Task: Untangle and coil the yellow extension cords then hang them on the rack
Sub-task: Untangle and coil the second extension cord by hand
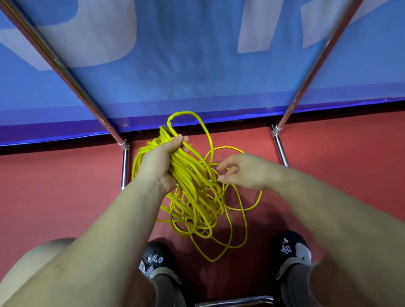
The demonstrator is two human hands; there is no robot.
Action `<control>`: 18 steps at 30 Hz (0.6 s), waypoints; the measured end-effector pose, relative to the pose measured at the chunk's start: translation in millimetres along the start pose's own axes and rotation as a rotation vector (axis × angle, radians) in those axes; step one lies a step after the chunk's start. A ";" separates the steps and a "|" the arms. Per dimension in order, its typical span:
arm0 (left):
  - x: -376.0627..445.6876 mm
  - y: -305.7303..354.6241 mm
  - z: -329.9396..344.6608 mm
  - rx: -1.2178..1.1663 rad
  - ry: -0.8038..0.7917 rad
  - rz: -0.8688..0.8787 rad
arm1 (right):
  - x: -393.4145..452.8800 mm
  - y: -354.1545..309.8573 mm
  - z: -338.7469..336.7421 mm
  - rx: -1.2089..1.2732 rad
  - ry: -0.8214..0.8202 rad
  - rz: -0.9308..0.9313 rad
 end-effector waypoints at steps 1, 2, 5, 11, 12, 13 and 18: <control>-1.5 1.5 0.4 -0.010 -0.005 -0.001 | -0.2 -0.8 3.4 0.050 -0.011 -0.014; -3.3 3.1 0.9 -0.008 -0.005 0.004 | 0.4 -1.9 6.3 0.105 -0.004 -0.028; -9.9 6.7 4.2 0.005 -0.009 0.028 | 1.0 -7.4 10.8 0.224 0.036 -0.079; -10.2 14.3 3.2 -0.032 0.008 0.058 | 3.1 -8.9 6.1 0.206 0.061 -0.134; -8.9 16.0 1.5 -0.045 0.020 0.062 | 4.1 -8.7 2.2 0.186 0.088 -0.145; -7.0 17.4 -0.2 -0.063 0.033 0.066 | 3.7 -9.6 -3.0 0.170 0.122 -0.157; -2.2 23.4 -11.0 -0.097 0.159 0.108 | -2.1 -9.5 -18.7 -0.013 0.029 -0.183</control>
Point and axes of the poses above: each hand's wrist, its own x-axis towards the middle knuckle, its own z-axis out of the palm, y = z × x, the point moved 3 cm from there along x, towards the middle knuckle, and after that the axes turned 14 degrees about y, right-handed, at the moved point
